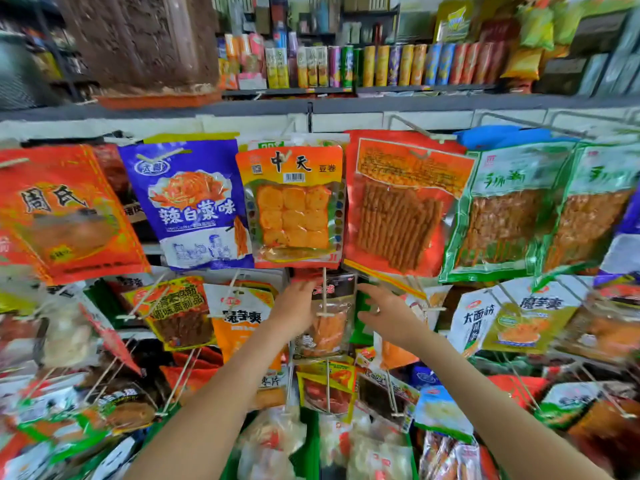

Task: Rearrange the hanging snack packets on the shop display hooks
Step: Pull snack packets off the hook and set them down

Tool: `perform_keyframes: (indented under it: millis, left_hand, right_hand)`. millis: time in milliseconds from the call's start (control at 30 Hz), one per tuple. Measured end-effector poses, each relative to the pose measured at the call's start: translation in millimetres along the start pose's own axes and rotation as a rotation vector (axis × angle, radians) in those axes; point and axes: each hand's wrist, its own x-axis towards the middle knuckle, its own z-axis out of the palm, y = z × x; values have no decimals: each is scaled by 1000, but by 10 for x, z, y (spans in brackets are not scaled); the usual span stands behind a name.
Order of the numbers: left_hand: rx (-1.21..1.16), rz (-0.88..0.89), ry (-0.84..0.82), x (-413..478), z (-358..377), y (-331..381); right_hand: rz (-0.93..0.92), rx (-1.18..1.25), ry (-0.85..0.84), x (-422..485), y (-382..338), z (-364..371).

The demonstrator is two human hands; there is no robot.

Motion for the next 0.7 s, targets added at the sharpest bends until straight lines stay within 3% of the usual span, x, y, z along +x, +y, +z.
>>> perform_keyframes:
  millis: [400,700]
  left_hand:
    - [124,-51,201,155,80,-69]
    - [-15,70,167,11,106,-178]
  right_hand:
    - [34,-10,-103,514,-59,230]
    - [54,-42,-149,530,56,395]
